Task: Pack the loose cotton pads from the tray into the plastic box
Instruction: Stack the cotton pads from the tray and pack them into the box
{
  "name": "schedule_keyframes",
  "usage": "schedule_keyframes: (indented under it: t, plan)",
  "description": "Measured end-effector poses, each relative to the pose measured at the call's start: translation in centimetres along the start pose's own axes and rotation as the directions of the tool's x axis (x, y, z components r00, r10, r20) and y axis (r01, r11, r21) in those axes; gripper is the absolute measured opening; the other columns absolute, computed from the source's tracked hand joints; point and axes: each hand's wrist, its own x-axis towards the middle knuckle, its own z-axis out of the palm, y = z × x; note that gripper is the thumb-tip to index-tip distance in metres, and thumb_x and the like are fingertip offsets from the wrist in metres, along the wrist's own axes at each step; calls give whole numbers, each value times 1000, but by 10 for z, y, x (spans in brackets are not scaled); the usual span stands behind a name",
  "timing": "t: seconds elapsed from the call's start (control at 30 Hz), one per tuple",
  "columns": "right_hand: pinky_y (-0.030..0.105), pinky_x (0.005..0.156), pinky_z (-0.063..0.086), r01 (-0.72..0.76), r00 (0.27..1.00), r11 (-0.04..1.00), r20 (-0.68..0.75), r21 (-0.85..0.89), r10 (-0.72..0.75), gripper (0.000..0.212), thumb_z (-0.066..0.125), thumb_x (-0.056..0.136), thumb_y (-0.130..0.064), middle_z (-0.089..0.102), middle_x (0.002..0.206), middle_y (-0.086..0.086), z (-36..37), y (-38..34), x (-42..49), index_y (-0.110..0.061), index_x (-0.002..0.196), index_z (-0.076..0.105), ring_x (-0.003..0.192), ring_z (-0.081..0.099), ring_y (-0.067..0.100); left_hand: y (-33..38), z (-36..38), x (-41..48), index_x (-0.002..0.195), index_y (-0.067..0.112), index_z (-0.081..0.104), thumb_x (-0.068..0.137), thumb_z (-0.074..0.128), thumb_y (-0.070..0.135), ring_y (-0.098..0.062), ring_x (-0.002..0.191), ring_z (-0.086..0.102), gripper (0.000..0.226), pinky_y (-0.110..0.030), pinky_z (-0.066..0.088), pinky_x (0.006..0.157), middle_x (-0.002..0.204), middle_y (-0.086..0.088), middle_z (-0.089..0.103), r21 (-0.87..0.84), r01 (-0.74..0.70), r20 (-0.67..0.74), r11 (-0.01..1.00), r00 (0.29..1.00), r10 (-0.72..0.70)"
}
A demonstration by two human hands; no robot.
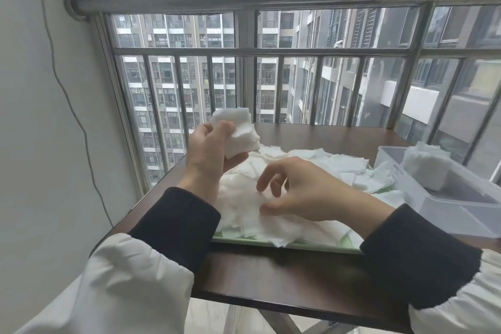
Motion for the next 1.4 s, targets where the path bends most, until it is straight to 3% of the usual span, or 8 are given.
schedule_keyframes:
  t: [0.2,0.33,0.47,0.67,0.87,1.1,1.3,1.4]
  plan:
    - [19,55,34,-48,998,996,-45,-72,45,31,78,73,-55,51,72,-14,4,0,-1,-30,88,68,60,48,-1,1,1,-1,109,11,59,95,60,17,-24,88,70,15,-27,57,60,106,-12,63,12,-2,16,1000,1000,1]
    - [24,61,42,2,1000,1000,7,-21,-2,17,81,78,-36,53,76,-8,5,-1,0,-26,85,68,64,48,7,0,2,-1,107,12,60,94,60,17,-22,85,70,14,-27,57,60,104,-11,64,15,2,14,1000,1000,-3]
    - [26,58,42,-26,998,955,-41,294,40,14,77,79,-16,60,70,-2,-6,2,-3,-19,73,65,61,53,10,-1,1,-1,110,11,60,94,60,18,-22,85,70,18,-28,57,60,105,-12,64,21,0,16,1000,1000,-1]
    - [35,71,60,14,985,628,-118,778,124,27,79,73,3,70,85,9,-29,13,-5,-7,93,62,78,70,20,-4,4,-5,125,7,56,93,66,12,-29,98,71,34,-31,60,66,121,-17,63,151,-29,99,988,995,14]
    - [36,74,62,178,978,292,-201,940,51,41,76,68,-2,73,95,14,-38,15,-6,-5,105,60,87,72,28,-4,12,-16,121,9,56,93,70,10,-27,106,69,31,-36,63,69,124,-11,65,279,-156,276,948,958,77]
    - [38,68,62,149,935,527,-293,837,200,50,85,61,-11,73,102,21,-27,11,-5,-6,105,60,89,74,36,-10,23,-22,120,9,57,98,64,10,-26,92,74,22,-33,61,64,114,-10,71,283,-171,374,944,926,56]
    - [30,60,58,151,926,561,-315,814,208,42,84,73,-3,74,94,13,-27,9,-5,-7,107,60,81,75,28,-11,23,-21,116,10,60,92,69,21,-27,88,75,28,-35,61,65,106,-7,74,210,-103,394,972,919,13]
    - [27,60,56,146,921,611,-332,778,203,38,83,76,-4,73,93,12,-26,9,-5,-9,107,60,78,74,23,-9,24,-21,118,10,58,100,57,9,-23,85,76,18,-34,60,62,108,-8,72,224,-109,408,968,913,9]
